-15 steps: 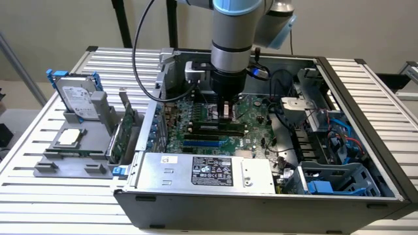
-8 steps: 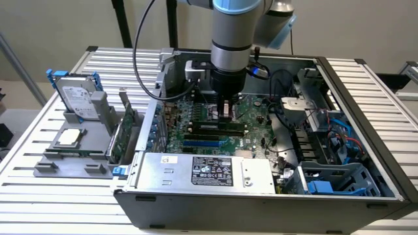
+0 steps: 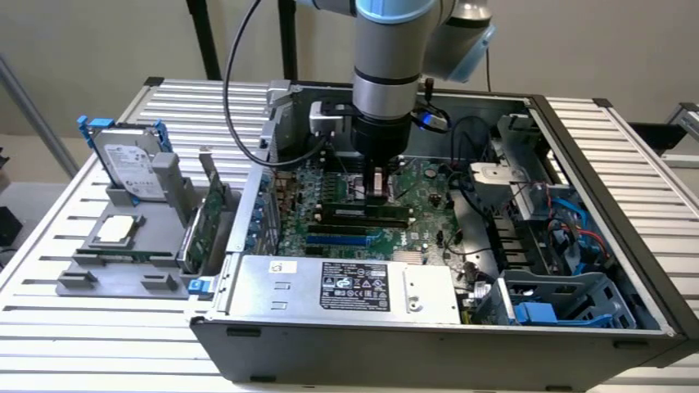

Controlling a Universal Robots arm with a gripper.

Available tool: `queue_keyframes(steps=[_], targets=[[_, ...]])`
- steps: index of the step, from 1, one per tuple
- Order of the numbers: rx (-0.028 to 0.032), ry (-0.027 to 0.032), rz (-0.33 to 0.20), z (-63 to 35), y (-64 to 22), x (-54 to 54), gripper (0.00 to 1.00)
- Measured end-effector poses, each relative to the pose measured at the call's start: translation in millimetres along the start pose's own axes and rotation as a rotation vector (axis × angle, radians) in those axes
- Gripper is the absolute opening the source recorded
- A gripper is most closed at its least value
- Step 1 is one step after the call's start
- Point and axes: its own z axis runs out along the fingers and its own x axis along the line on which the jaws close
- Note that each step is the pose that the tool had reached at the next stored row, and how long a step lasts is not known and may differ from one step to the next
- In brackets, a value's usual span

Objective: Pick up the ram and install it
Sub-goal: 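Press down the ram until it locks into place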

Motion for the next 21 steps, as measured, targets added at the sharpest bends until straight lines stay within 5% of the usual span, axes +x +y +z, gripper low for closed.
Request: queue_keyframes(steps=[21], targets=[[0.0009,0.0034,-0.011,-0.8,-0.2,0.8,0.0]])
